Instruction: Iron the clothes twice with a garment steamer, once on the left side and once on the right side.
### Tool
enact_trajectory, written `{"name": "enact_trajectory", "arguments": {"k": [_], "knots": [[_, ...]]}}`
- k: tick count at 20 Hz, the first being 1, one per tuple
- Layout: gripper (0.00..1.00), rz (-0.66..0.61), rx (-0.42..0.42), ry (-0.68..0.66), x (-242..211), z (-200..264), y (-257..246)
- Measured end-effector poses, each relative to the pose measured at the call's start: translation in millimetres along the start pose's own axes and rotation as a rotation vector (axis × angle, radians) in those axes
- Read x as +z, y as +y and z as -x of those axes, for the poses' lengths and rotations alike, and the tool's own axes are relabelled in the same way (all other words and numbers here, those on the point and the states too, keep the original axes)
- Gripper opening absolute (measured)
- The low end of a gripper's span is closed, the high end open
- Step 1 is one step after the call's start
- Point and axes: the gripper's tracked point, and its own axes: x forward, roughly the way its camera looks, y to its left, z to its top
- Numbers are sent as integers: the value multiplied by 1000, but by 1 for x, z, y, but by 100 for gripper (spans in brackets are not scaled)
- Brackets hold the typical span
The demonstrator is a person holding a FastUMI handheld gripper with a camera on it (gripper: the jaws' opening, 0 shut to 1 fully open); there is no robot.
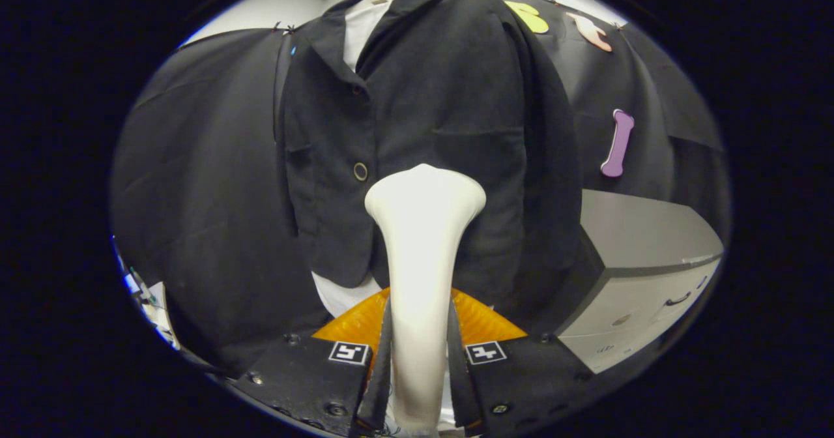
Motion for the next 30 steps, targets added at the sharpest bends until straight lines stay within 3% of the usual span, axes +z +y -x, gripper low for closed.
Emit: {"name": "enact_trajectory", "arguments": {"k": [13,16,21,30], "knots": [[41,1,-33,219,-95,-17,0],[41,9,-28,225,-97,-16,3],[41,63,45,71,-41,6,29],[41,83,184,-459,156,69,85]]}}
